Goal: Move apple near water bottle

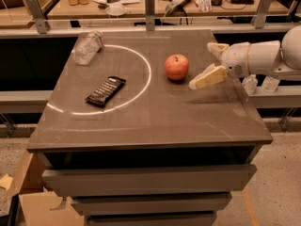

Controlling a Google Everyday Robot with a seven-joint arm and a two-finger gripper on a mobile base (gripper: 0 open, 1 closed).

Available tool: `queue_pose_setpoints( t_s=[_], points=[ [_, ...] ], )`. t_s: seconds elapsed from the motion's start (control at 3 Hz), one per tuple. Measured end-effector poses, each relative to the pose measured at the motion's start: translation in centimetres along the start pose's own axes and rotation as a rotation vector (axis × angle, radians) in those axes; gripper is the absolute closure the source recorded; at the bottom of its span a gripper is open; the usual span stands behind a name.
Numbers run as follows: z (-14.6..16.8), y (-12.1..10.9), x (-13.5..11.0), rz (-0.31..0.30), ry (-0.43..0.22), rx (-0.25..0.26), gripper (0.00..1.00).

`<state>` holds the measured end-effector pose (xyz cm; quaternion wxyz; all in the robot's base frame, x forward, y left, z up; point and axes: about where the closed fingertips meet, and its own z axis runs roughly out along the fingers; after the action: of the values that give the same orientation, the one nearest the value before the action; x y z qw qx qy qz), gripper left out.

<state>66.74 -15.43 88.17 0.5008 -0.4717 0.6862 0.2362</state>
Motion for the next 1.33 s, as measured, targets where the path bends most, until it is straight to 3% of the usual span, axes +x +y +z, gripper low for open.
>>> queue_pose_setpoints(
  t_s=[0.67,1.33],
  points=[
    [5.0,1.4,-1.2,0.005,-0.048,-0.050,0.00],
    [6.4,1.9,-0.9,0.010,-0.060,-0.071,0.41]
  ],
)
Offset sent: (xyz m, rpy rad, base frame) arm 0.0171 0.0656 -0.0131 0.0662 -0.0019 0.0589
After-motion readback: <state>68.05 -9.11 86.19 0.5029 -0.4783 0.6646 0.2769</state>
